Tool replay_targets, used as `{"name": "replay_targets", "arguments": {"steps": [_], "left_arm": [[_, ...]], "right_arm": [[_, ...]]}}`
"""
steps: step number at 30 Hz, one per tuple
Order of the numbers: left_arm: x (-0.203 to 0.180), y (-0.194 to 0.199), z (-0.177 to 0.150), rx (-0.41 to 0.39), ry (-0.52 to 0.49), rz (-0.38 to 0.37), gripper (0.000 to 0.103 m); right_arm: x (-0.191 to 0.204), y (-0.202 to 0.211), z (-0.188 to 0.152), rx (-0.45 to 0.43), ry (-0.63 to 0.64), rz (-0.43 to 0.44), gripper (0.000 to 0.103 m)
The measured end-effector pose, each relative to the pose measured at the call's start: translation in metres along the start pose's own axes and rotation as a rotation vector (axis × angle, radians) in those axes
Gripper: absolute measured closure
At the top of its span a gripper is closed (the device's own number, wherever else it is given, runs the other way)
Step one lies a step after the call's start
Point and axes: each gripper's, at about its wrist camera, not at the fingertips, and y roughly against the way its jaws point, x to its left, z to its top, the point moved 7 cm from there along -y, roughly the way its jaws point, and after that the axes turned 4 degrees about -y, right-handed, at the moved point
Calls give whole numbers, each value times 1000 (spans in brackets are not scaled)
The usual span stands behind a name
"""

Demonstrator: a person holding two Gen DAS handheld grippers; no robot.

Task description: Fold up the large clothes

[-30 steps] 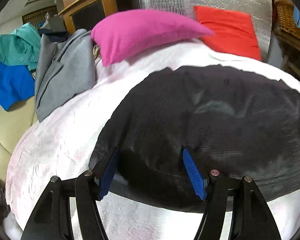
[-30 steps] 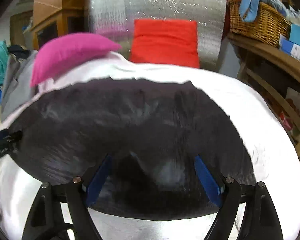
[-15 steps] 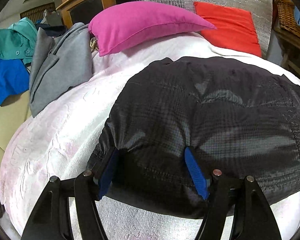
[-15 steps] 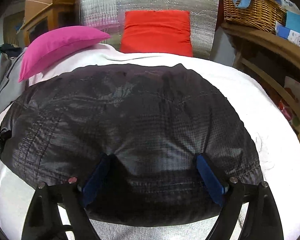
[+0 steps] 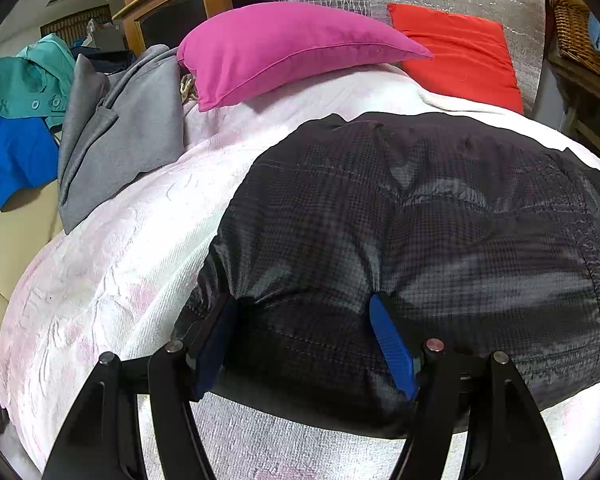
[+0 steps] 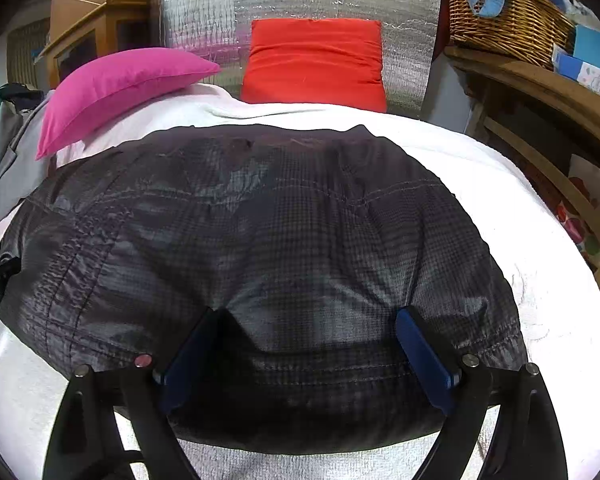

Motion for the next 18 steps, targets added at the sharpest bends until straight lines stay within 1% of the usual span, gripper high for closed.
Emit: {"name": "replay_targets", "arguments": {"steps": [3, 4, 5, 6, 7, 8, 9, 11, 12, 14, 15, 16, 17, 18], "left_arm": [[0, 5, 6, 21, -19, 14, 32], [1, 12, 11, 22, -13, 20, 32], [2, 21, 18, 9, 4, 19, 33], [2, 29, 23, -15, 17, 9, 33], [-3, 40, 29, -52, 28, -6, 33], [-8, 46, 33, -68, 27, -15, 33], [-17, 51, 37, -81, 15, -30, 33], [-47, 56, 42, -93, -41, -74, 33], [-57, 56, 41, -96, -65, -83, 33], [-80, 48, 36, -82, -119, -85, 32], [-87, 40, 30, -50, -134, -81, 32], [-93, 25, 20, 9, -152, -79, 32], [-95, 15, 13, 32, -167, -74, 32], [-96, 13, 11, 21, -181, -67, 32]], "right_arm": [[0, 2, 6, 53, -9, -2, 10], [0, 5, 11, 70, -19, 1, 10], [-1, 13, 18, 63, -40, 11, 11], [-2, 20, 24, 38, -60, 21, 11], [-1, 28, 31, 10, -76, 29, 10], [3, 32, 35, 1, -81, 41, 10], [9, 33, 38, 0, -78, 58, 10], [26, 33, 43, -6, -43, 77, 10], [36, 31, 43, -4, -20, 84, 10], [49, 22, 38, 13, 9, 91, 10], [53, 15, 34, 29, 17, 86, 10], [56, 6, 28, 59, 22, 81, 10], [57, -6, 20, 106, 39, 73, 9], [58, -9, 18, 105, 59, 65, 8]]}}
